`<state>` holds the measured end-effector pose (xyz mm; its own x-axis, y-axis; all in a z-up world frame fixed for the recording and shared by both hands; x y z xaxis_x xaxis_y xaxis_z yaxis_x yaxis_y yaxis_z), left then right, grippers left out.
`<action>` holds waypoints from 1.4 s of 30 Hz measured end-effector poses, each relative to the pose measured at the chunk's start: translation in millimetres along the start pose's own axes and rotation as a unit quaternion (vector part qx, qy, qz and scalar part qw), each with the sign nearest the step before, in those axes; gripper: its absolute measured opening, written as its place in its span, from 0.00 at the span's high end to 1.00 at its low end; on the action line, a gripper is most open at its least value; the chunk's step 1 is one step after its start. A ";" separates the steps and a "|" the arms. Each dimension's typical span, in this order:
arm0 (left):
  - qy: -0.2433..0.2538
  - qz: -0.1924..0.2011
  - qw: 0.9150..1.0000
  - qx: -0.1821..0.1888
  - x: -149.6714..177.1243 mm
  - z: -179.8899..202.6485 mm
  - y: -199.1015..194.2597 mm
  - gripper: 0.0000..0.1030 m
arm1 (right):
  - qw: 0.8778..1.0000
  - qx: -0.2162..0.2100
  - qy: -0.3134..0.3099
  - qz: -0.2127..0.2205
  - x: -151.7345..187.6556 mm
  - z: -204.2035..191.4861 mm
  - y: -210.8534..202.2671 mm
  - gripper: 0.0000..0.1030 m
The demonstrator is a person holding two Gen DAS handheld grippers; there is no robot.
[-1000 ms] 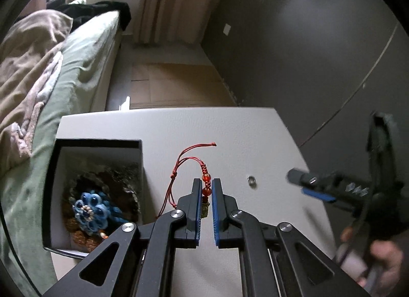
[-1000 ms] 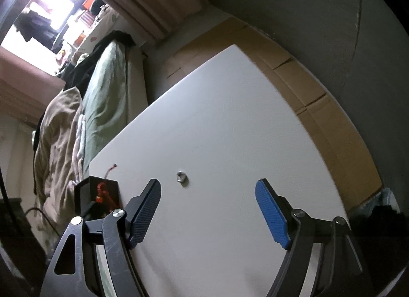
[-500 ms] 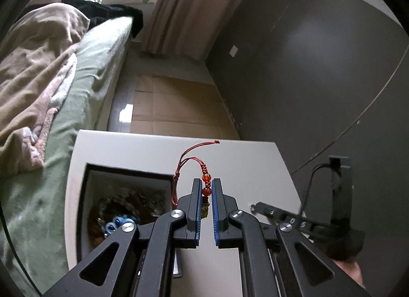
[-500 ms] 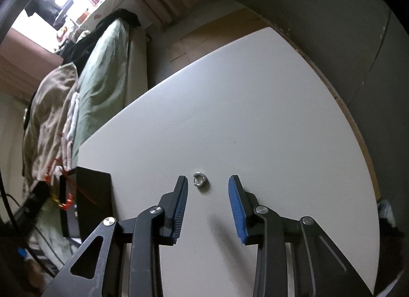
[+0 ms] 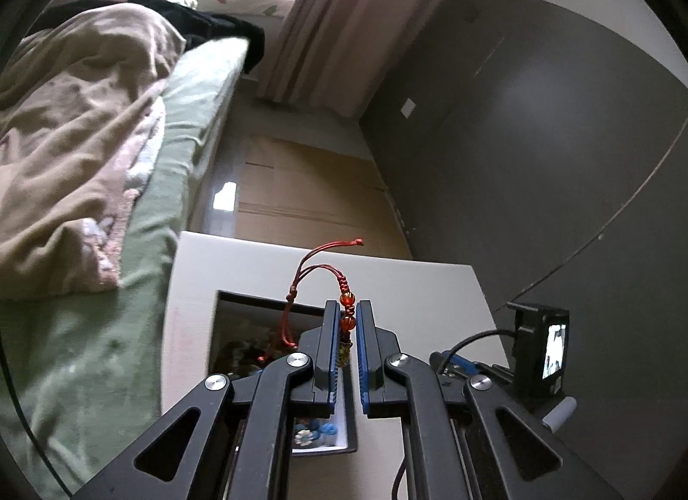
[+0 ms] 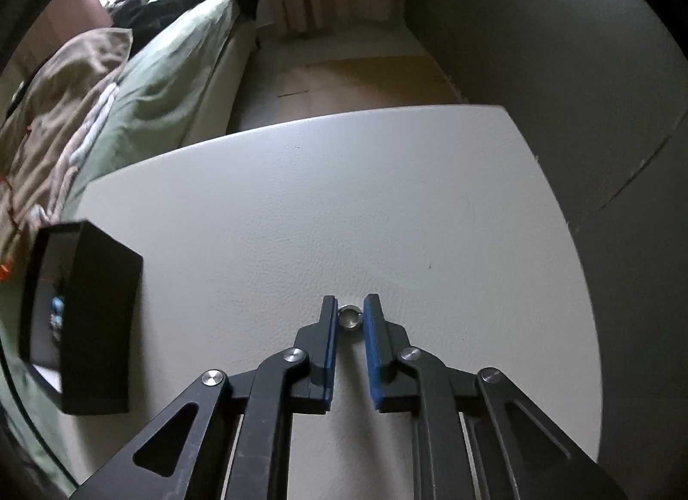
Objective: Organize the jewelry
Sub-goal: 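Grasp the small silver ring with the right tool, then carry the red bracelet and silver ring over the box and release both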
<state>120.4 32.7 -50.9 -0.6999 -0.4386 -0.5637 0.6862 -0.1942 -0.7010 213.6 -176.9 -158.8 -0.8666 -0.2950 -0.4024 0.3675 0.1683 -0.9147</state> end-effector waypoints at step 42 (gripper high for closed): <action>-0.136 0.014 0.990 -0.021 -9.1 -78.4 -26.4 0.40 | 0.947 -0.318 0.032 0.024 -5.4 -129.9 -60.0 0.48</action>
<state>93.1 110.6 -61.5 -0.5967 -0.6649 -0.4493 0.6921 -0.1431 -0.7074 152.4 -63.2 -96.9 -0.8804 -0.2187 -0.4208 0.1466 0.7183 -0.6801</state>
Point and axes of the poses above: each gripper's, at about its wrist camera, not at the fingertips, and y roughly the way its jaws point, z to its right, x to its underside, the point moved 7 cm from there along y, roughly the way its jaws point, and after that the axes turned 2 degrees about -z, right-handed, at the moved point
